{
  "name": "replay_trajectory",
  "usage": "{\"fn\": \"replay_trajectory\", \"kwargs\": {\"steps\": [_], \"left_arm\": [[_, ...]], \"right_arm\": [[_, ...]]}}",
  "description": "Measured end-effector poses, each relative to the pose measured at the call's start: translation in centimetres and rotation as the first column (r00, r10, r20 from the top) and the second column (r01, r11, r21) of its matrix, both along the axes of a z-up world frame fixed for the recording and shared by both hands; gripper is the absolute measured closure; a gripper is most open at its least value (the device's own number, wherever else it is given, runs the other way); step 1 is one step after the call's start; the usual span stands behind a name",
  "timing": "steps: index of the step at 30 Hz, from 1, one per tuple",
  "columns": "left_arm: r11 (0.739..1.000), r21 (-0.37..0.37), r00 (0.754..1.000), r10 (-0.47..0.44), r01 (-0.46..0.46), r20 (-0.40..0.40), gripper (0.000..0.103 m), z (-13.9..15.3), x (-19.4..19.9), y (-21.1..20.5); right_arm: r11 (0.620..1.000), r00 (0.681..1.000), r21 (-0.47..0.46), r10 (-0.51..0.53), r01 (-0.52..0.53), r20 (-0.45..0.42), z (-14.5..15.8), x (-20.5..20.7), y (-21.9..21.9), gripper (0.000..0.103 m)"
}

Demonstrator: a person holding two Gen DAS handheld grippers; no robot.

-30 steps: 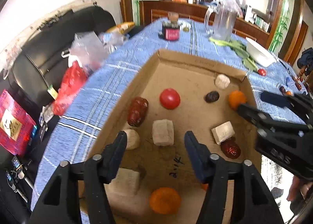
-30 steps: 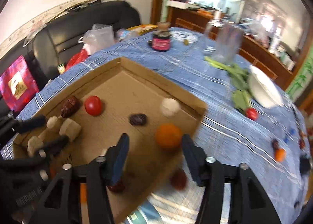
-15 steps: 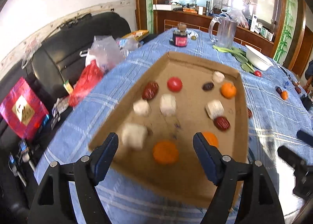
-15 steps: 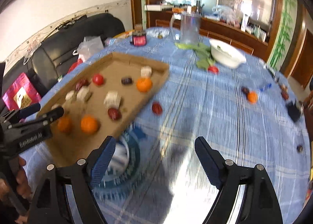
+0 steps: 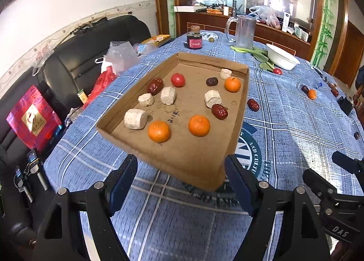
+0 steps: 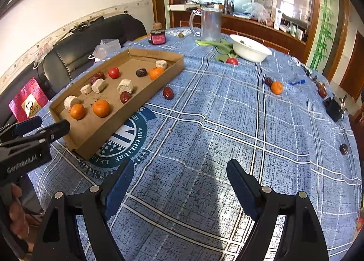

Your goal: Organize fruits

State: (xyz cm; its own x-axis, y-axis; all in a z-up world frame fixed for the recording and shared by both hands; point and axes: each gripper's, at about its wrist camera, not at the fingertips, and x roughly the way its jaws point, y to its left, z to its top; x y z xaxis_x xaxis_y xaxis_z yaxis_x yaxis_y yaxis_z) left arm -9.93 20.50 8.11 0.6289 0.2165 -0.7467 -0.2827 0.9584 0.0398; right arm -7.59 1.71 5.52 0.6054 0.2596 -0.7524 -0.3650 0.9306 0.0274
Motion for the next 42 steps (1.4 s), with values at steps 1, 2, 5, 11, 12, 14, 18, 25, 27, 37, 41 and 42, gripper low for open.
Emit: {"fn": "replay_trajectory", "kwargs": {"steps": [1, 2, 5, 11, 12, 14, 18, 25, 27, 37, 41, 42], "left_arm": [[1.000, 0.008, 1.000, 0.009, -0.009, 0.000, 0.024, 0.2, -0.4, -0.1], [1.000, 0.013, 1.000, 0.017, -0.017, 0.001, 0.022, 0.4, -0.5, 0.0], [0.999, 0.042, 0.999, 0.026, -0.027, 0.022, 0.014, 1.0, -1.2, 0.5], [0.994, 0.106, 0.999, -0.023, 0.019, 0.044, 0.012, 1.3, -1.8, 2.1], [0.993, 0.115, 0.998, -0.033, 0.026, 0.053, 0.012, 1.2, -2.1, 2.4], [0.994, 0.093, 0.996, -0.060, 0.053, 0.069, 0.012, 1.1, -2.5, 3.3], [0.996, 0.057, 0.994, -0.075, 0.070, 0.084, 0.011, 1.0, -2.8, 4.9], [0.999, 0.012, 0.993, -0.041, 0.040, 0.114, 0.011, 0.7, -2.9, 6.4], [0.999, -0.023, 0.989, -0.025, 0.029, 0.146, 0.011, 0.7, -3.3, 6.9], [0.999, 0.033, 0.989, -0.019, 0.014, 0.147, 0.011, -0.5, -3.0, 6.8], [0.998, 0.066, 0.989, -0.034, 0.025, 0.141, 0.011, -0.8, -3.0, 6.6], [0.998, 0.061, 0.990, -0.036, 0.028, 0.135, 0.011, -0.9, -3.0, 6.6]], "right_arm": [[1.000, 1.000, -0.001, 0.004, -0.004, 0.003, 0.1, 0.0, 0.2, 0.009], [1.000, 1.000, -0.001, 0.006, -0.006, 0.003, 0.2, -0.1, 0.4, 0.008], [1.000, 1.000, 0.005, 0.008, -0.008, 0.004, 0.5, -0.4, 1.3, 0.007], [1.000, 0.999, -0.010, -0.009, 0.010, 0.051, 1.0, -1.2, 3.4, 0.003], [1.000, 0.998, -0.010, -0.009, 0.010, 0.056, 1.0, -1.3, 3.6, 0.003], [0.999, 0.997, -0.032, -0.016, 0.018, 0.070, 1.0, -1.6, 4.4, 0.002], [0.999, 0.997, -0.045, -0.022, 0.026, 0.074, 0.7, -1.8, 5.5, 0.002], [0.997, 0.995, -0.063, -0.033, 0.039, 0.099, 0.3, -2.5, 7.1, 0.002], [0.997, 0.993, -0.060, -0.042, 0.049, 0.108, 0.4, -2.7, 7.2, 0.002], [0.995, 0.990, -0.069, -0.065, 0.074, 0.129, 0.5, -3.3, 7.4, 0.002], [0.994, 0.986, -0.072, -0.074, 0.085, 0.147, 0.7, -3.6, 7.5, 0.002], [0.994, 0.985, -0.069, -0.076, 0.088, 0.154, 0.8, -3.7, 7.5, 0.002]]}}
